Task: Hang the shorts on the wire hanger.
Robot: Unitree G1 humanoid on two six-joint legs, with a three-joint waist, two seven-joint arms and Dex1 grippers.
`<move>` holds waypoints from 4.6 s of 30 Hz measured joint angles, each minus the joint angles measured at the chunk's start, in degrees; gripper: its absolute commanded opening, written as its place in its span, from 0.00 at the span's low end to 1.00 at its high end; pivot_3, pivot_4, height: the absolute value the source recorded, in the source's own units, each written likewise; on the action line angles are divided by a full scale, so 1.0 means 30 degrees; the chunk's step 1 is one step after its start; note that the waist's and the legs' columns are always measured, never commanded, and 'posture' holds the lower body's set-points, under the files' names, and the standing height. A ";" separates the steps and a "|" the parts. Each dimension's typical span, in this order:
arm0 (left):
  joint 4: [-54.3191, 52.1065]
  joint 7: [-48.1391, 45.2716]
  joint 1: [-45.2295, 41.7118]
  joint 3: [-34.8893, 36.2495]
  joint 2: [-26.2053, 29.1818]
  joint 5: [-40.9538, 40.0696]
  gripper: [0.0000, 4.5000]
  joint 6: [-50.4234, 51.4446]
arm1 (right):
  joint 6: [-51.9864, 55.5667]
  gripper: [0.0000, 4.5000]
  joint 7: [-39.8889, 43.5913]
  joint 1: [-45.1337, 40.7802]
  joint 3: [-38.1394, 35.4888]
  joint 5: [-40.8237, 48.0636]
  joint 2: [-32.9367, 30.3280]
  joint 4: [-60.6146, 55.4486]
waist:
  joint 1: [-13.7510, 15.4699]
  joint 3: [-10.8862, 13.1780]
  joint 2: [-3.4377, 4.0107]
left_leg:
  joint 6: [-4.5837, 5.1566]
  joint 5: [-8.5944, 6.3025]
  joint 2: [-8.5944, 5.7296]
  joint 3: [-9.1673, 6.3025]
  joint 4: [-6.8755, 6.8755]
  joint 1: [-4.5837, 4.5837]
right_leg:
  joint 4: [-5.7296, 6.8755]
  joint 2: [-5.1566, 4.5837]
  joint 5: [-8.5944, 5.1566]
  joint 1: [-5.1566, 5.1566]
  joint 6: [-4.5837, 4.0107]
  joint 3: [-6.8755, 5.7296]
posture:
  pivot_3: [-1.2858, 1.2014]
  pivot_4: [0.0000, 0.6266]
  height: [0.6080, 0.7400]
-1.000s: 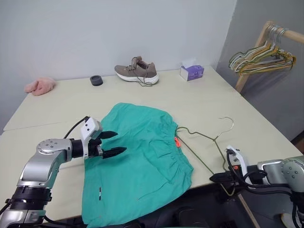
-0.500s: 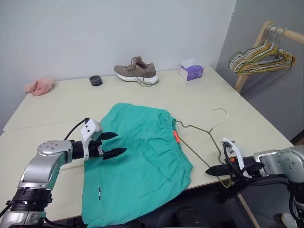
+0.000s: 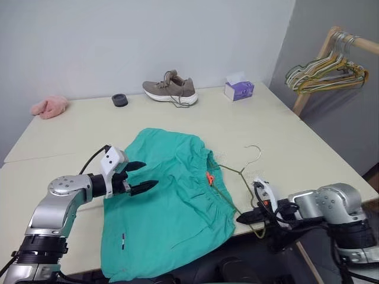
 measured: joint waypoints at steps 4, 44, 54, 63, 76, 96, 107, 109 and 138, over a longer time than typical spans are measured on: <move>-0.0032 0.0059 0.0165 0.0004 -0.0065 -0.0009 0.99 -0.0045 | -0.0004 0.00 -0.2402 -0.1212 -0.1275 -0.0177 0.1479 0.1365 | 0.0057 0.0003 0.0010 | 0.0005 0.0004 -0.0006 -0.0002 0.0008 -0.0003 | 0.0002 0.0000 0.0009 0.0002 0.0007 -0.0002 | 0.45 0.00 1.00; -0.0924 0.0599 0.0676 0.0140 -0.0518 -0.0002 0.99 -0.0066 | -0.7332 0.00 1.0494 -0.9953 1.0472 -0.8540 -0.1922 1.0226 | 0.0388 0.0034 0.0058 | 0.0002 0.0000 -0.0024 -0.0036 -0.0007 -0.0020 | -0.0007 -0.0030 0.0011 -0.0019 0.0002 -0.0034 | 0.47 0.00 1.00; -0.1046 0.1412 0.0671 0.0631 -0.0909 -0.0447 0.99 0.0385 | -0.8378 0.00 0.9878 -1.0546 0.8271 -0.9613 0.0133 1.1245 | 0.0684 0.0036 0.0061 | -0.0003 -0.0003 -0.0032 -0.0047 -0.0008 -0.0032 | -0.0007 -0.0043 0.0064 -0.0027 -0.0088 -0.0049 | 0.47 0.00 1.00; -0.0149 0.2817 -0.1544 0.2583 -0.0664 -0.0696 0.99 0.0078 | -1.3720 0.00 0.8789 -0.8044 0.8886 -1.2718 -0.1321 0.4226 | 0.0947 0.0034 0.0057 | -0.0011 -0.0006 -0.0031 -0.0056 -0.0007 -0.0047 | -0.0009 -0.0042 0.0013 -0.0043 0.0000 -0.0062 | 0.46 0.00 1.00; 0.1128 -0.1768 -0.4215 0.0456 0.2696 0.1192 0.99 -0.2245 | -1.9013 0.00 0.9050 -0.6682 1.0534 -1.7035 -0.2597 0.1292 | 0.0930 0.0042 0.0061 | -0.0012 -0.0004 -0.0033 -0.0042 -0.0007 -0.0043 | -0.0013 -0.0039 0.0012 -0.0041 -0.0003 -0.0057 | 0.45 0.00 1.00; 0.1670 -0.3493 -0.4999 -0.2773 0.1569 0.3047 0.91 -0.4043 | -2.1299 0.00 0.9940 -0.6016 1.0746 -1.9732 -0.2664 -0.0258 | 0.0462 0.0037 0.0057 | -0.0011 -0.0004 -0.0032 -0.0050 -0.0004 -0.0038 | -0.0002 -0.0038 0.0013 -0.0036 -0.0004 -0.0055 | 0.44 0.00 1.00; 0.1907 -0.3729 -0.4996 -0.3064 0.0883 0.3191 0.14 -0.4166 | -2.1392 0.00 0.9982 -0.6003 1.0738 -1.9935 -0.2500 -0.1360 | 0.0462 0.0035 0.0054 | -0.0011 -0.0004 -0.0032 -0.0053 0.0002 -0.0037 | 0.0000 -0.0039 0.0013 -0.0031 -0.0004 -0.0056 | 0.44 0.00 1.00; 0.1662 -0.3940 -0.4849 -0.3130 0.0815 0.3165 0.00 -0.4082 | -2.1479 0.00 0.9960 -0.6005 1.0650 -2.0242 -0.2521 -0.1357 | 0.0455 0.0035 0.0054 | -0.0011 -0.0004 -0.0032 -0.0049 0.0003 -0.0037 | 0.0001 -0.0039 0.0013 -0.0031 -0.0004 -0.0051 | 0.44 0.00 1.00; 0.1268 -0.4201 -0.4570 -0.2554 0.1365 0.2183 0.00 -0.2098 | -1.4198 0.99 1.0524 -0.1723 0.4302 -1.3864 -0.1346 -0.3685 | -0.0035 0.0024 0.0041 | -0.0002 0.0010 -0.0017 -0.0067 0.0037 -0.0002 | 0.0039 -0.0013 0.0014 0.0007 -0.0004 -0.0049 | 0.44 0.00 1.00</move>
